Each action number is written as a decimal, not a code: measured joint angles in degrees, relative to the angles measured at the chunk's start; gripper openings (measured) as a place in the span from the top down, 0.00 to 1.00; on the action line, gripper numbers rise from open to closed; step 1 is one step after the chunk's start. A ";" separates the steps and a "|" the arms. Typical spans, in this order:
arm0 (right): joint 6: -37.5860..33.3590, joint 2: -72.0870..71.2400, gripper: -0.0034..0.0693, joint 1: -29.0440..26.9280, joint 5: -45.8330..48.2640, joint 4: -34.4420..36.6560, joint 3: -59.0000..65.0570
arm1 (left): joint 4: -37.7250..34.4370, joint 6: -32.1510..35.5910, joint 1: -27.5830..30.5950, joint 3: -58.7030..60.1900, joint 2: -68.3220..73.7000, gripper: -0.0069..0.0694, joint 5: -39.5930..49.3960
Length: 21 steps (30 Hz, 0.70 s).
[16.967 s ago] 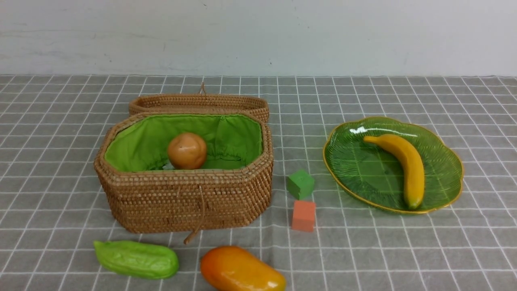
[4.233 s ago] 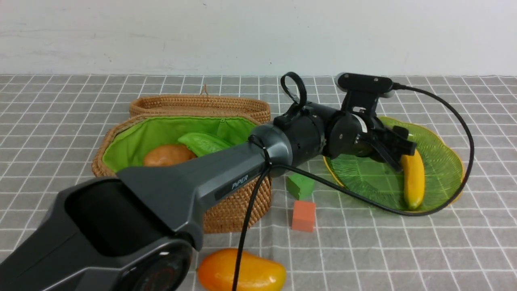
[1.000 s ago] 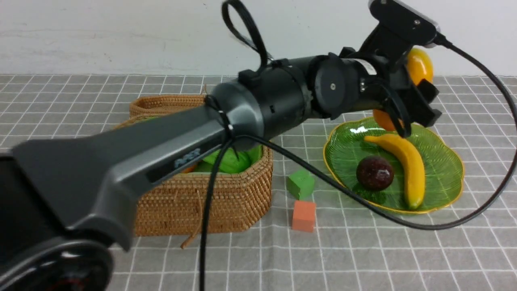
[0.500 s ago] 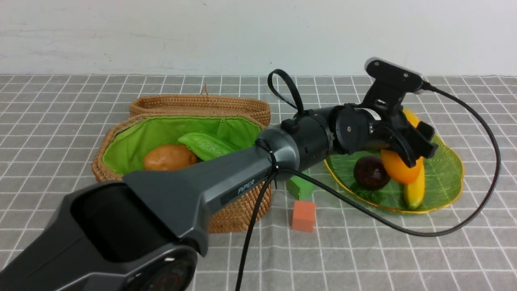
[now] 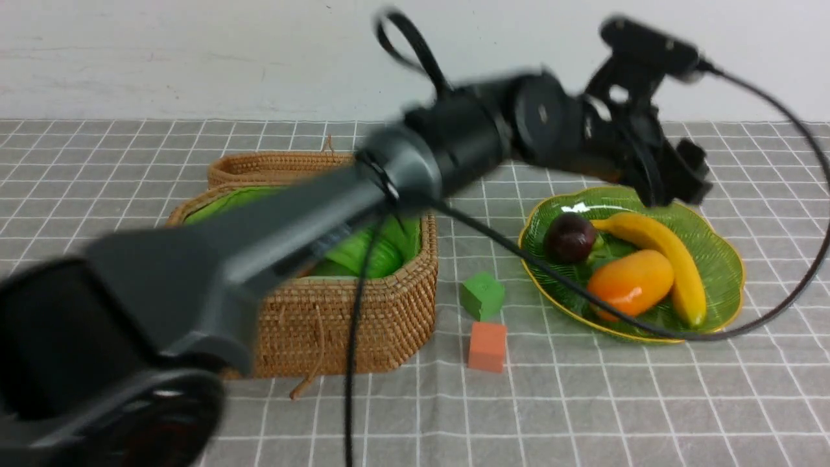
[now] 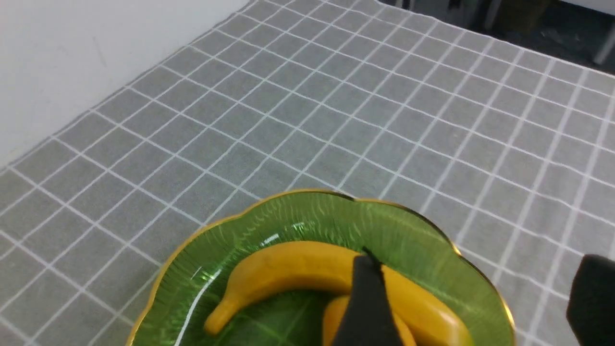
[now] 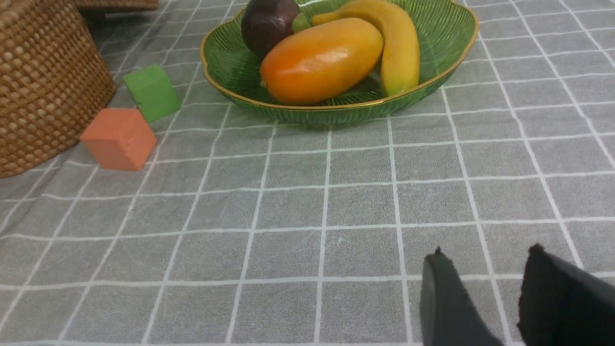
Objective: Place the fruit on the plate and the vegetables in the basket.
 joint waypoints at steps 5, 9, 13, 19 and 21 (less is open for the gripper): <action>0.00 0.00 0.62 0.00 0.00 0.00 0.00 | 10.73 -6.26 5.99 -0.17 -15.32 0.63 30.88; 0.00 0.00 0.62 0.00 0.00 0.00 0.00 | 15.14 -16.90 14.38 1.91 -26.22 0.87 39.35; 0.00 0.00 0.62 0.00 0.00 -0.02 0.00 | 16.01 -21.58 22.67 8.31 -38.66 0.93 39.36; 0.00 0.00 0.62 0.00 0.00 -0.02 0.00 | 19.34 -23.62 30.49 31.96 -67.04 0.93 39.36; 0.00 0.00 0.62 0.00 0.00 -0.02 0.00 | 21.89 -26.22 30.77 46.82 -80.62 0.93 36.98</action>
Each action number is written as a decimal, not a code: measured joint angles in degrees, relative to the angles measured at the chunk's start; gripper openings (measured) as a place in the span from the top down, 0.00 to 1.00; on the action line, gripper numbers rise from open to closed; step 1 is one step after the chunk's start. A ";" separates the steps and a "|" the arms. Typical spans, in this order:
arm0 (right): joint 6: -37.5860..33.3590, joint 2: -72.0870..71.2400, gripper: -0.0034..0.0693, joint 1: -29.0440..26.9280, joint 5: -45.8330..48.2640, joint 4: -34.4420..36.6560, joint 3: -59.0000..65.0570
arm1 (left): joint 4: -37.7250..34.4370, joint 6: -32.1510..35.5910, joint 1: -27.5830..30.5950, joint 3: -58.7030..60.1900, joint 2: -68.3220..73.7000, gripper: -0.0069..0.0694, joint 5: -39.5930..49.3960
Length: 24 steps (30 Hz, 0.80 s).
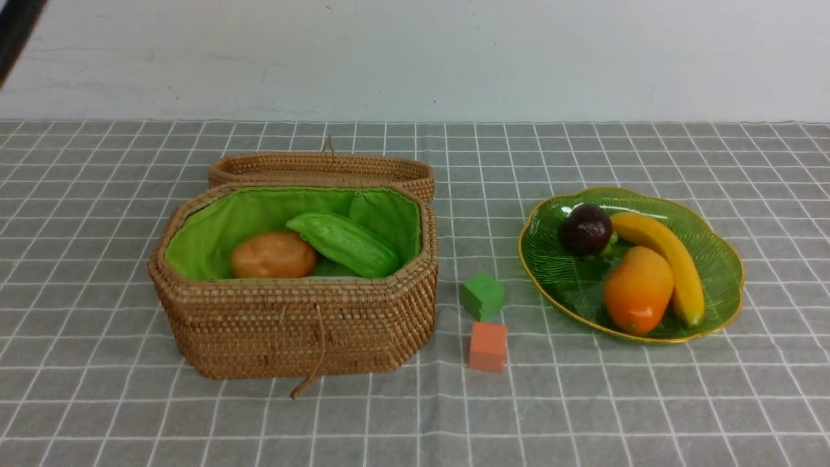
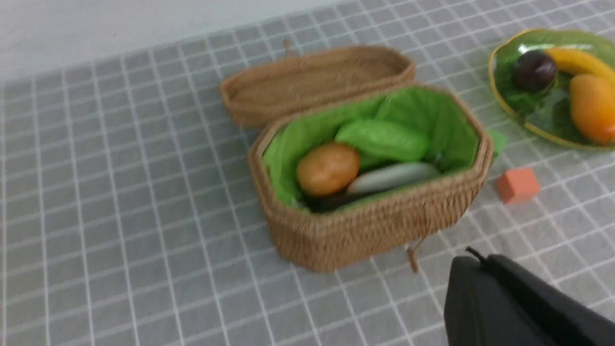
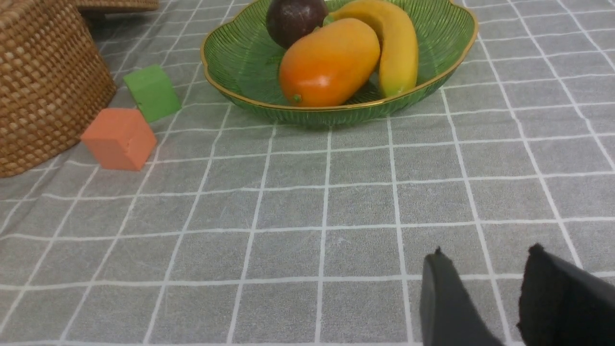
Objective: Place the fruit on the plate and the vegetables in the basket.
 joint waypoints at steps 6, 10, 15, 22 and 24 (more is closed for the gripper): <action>0.00 0.00 0.62 0.08 0.00 -0.05 0.00 | 0.27 -11.21 0.05 31.59 -25.37 0.93 -9.62; 0.00 0.00 0.62 0.13 0.00 -0.05 0.00 | -2.99 -16.80 0.05 43.52 -39.54 0.93 -9.88; 0.00 -0.05 0.62 0.13 -0.07 -0.05 0.00 | -2.55 -25.35 0.05 47.44 -44.46 0.93 -9.88; 0.00 -0.05 0.62 0.13 -0.07 -0.05 0.00 | -2.25 -27.46 0.05 47.51 -42.28 0.93 -8.92; 0.00 -0.05 0.62 0.13 -0.07 -0.05 0.00 | -2.25 -27.60 0.12 47.51 -41.93 0.93 -8.69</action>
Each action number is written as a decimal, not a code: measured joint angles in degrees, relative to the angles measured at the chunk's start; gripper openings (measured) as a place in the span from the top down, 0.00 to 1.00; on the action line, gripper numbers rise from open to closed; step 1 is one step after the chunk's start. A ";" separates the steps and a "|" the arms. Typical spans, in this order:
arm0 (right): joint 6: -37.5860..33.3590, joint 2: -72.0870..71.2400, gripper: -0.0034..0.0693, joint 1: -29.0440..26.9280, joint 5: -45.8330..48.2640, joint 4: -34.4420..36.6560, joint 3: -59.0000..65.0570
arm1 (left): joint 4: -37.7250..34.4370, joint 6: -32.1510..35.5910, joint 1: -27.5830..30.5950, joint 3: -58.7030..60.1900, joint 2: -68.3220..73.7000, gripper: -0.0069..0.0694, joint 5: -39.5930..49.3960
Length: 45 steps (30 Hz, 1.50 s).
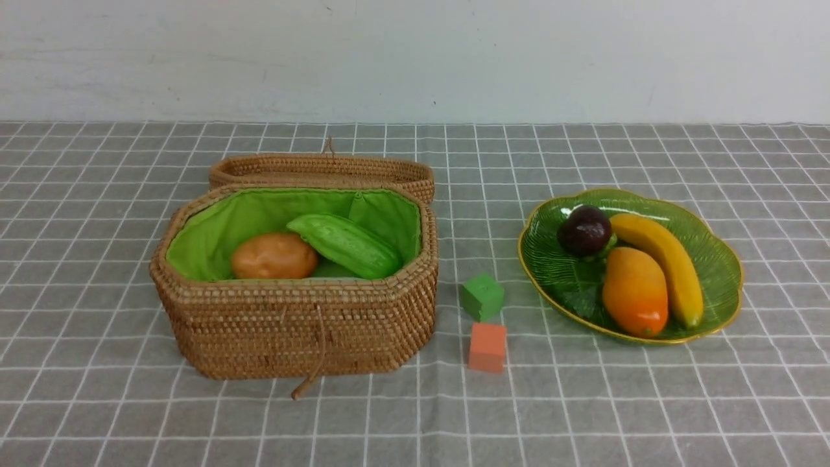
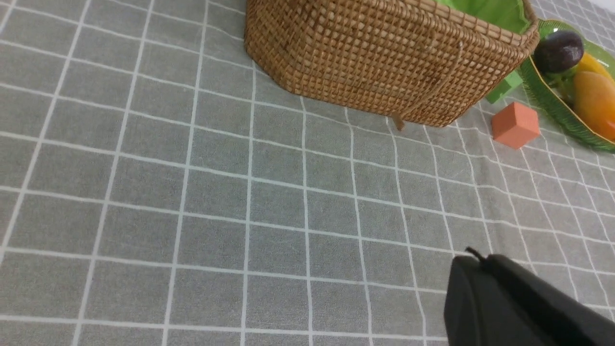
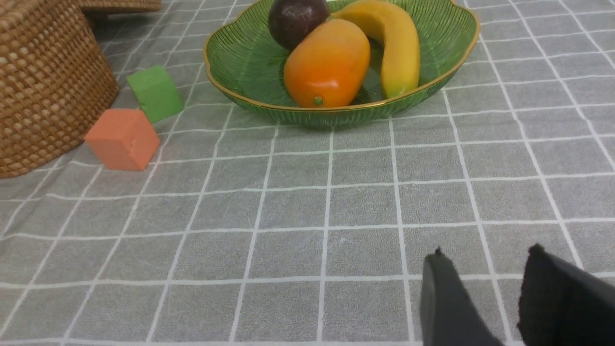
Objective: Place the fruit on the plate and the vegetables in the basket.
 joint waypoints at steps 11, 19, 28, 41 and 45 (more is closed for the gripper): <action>0.00 0.00 0.62 0.00 0.00 0.00 0.00 | 0.00 0.00 0.00 0.00 0.06 0.93 0.31; 0.00 0.00 0.62 0.00 0.00 0.00 0.00 | 0.00 -0.23 1.40 0.00 -1.13 0.92 0.33; 0.00 0.00 0.62 0.00 0.00 0.00 0.00 | 1.08 -1.87 5.52 0.00 -2.56 0.92 0.28; 0.00 0.00 0.62 0.00 0.00 0.00 0.00 | -12.22 -1.87 2.48 -1.32 -2.58 0.90 -2.49; 0.00 0.00 0.62 0.00 0.00 0.00 0.00 | -12.16 -1.87 2.48 -1.25 -2.58 0.90 -2.56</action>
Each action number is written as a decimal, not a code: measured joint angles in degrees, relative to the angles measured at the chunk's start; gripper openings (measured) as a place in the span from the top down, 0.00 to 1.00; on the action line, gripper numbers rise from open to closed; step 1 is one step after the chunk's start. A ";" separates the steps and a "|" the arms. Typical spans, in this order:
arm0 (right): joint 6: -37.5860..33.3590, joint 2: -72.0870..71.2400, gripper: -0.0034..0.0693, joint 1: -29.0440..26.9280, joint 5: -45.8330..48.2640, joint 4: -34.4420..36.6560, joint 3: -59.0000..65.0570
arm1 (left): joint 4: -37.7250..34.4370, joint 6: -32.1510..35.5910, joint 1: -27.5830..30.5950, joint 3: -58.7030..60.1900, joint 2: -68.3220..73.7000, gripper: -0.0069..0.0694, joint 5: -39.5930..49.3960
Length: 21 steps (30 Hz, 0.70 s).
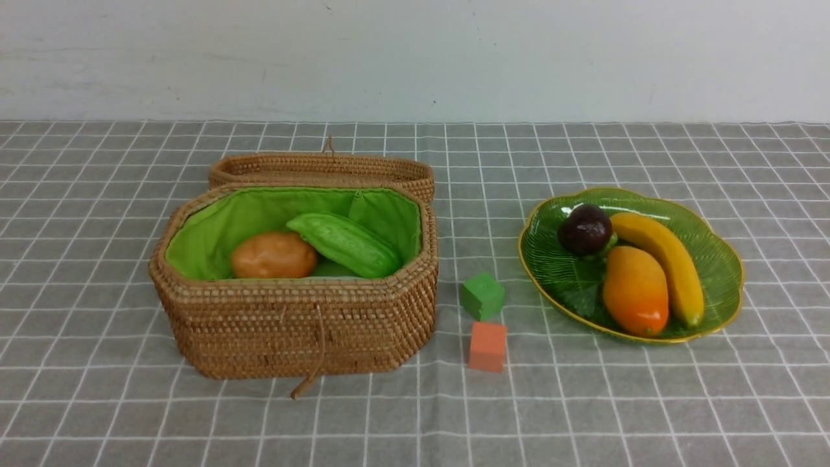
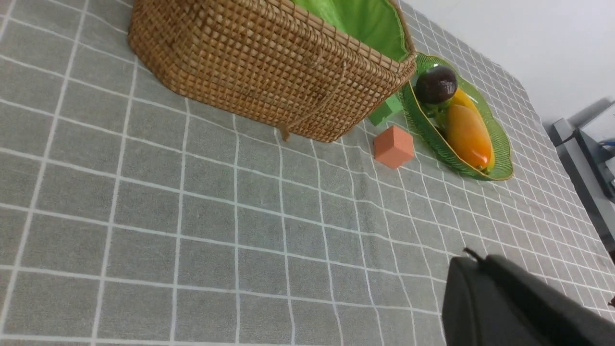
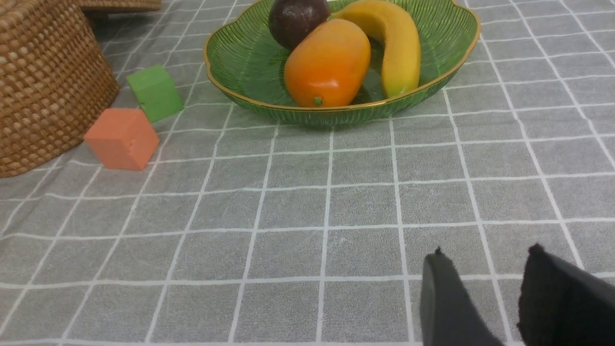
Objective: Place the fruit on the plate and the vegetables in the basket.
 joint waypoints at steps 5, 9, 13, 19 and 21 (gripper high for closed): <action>0.00 0.00 0.62 0.00 0.00 0.00 0.00 | 2.02 0.00 0.00 0.06 0.00 0.90 -9.12; 0.00 0.00 0.62 0.00 0.00 0.00 0.00 | 10.98 0.00 0.72 3.62 0.00 0.89 -20.70; 0.00 0.00 0.62 0.00 0.00 0.00 0.00 | 19.90 0.00 0.74 9.97 0.00 0.89 -22.93; 0.00 0.00 0.62 0.00 0.00 0.00 0.00 | 28.27 0.00 0.74 24.32 0.00 0.88 -27.86; 0.00 0.00 0.62 0.00 0.00 0.00 0.00 | 28.84 0.00 0.74 26.64 0.05 0.88 -28.78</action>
